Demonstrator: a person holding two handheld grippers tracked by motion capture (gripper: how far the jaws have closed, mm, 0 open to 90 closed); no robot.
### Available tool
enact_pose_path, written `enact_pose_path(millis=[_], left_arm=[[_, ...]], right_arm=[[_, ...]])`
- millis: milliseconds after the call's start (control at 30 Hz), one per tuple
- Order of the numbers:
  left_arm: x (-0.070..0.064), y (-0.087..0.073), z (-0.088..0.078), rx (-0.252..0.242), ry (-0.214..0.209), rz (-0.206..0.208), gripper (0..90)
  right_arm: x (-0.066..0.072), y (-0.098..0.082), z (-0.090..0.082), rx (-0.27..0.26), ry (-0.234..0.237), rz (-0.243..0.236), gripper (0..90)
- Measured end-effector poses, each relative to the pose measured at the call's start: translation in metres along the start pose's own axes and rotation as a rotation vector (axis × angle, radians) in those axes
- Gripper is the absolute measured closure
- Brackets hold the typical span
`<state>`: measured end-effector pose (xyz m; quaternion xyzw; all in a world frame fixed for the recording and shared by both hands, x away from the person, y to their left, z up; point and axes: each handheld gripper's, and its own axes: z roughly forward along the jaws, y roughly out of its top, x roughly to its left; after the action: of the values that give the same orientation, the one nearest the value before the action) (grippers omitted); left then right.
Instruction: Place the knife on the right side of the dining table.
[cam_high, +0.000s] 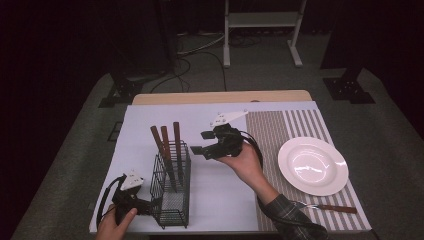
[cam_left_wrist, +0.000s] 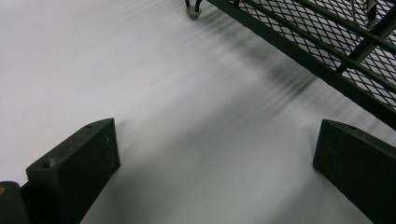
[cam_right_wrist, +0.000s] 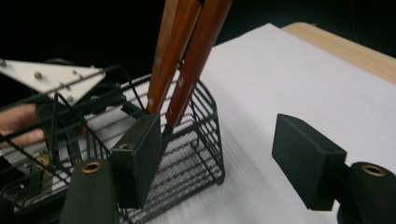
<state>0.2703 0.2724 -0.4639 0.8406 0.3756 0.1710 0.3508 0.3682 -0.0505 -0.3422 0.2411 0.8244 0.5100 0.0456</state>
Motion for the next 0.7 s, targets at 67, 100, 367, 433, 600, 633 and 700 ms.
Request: enact_pose_path(millis=[67,100,367,433,600,633,700], left_arm=[[0.0,0.0,0.0,0.002,0.0,0.003,0.0],[0.0,0.0,0.0,0.002,0.0,0.003,0.0],[0.0,0.0,0.0,0.001,0.0,0.002,0.0],[0.0,0.0,0.0,0.002,0.0,0.002,0.0],[0.0,0.0,0.0,0.002,-0.001,0.0,0.0],[0.0,0.0,0.0,0.002,-0.001,0.0,0.0],[0.0,0.0,0.0,0.002,-0.001,0.0,0.0]], right_arm=[[0.0,0.005,0.002,-0.008,0.003,-0.002,32.0],[0.0,0.006,0.002,-0.011,0.004,-0.006,32.0],[0.0,0.019,0.009,-0.03,0.012,0.0,32.7],[-0.001,0.022,0.012,-0.038,0.019,0.009,32.9],[-0.002,0.028,0.018,-0.06,0.03,0.023,35.0],[-0.002,0.028,0.018,-0.06,0.03,0.023,35.0],[-0.002,0.031,0.021,-0.072,0.037,0.026,37.3]])
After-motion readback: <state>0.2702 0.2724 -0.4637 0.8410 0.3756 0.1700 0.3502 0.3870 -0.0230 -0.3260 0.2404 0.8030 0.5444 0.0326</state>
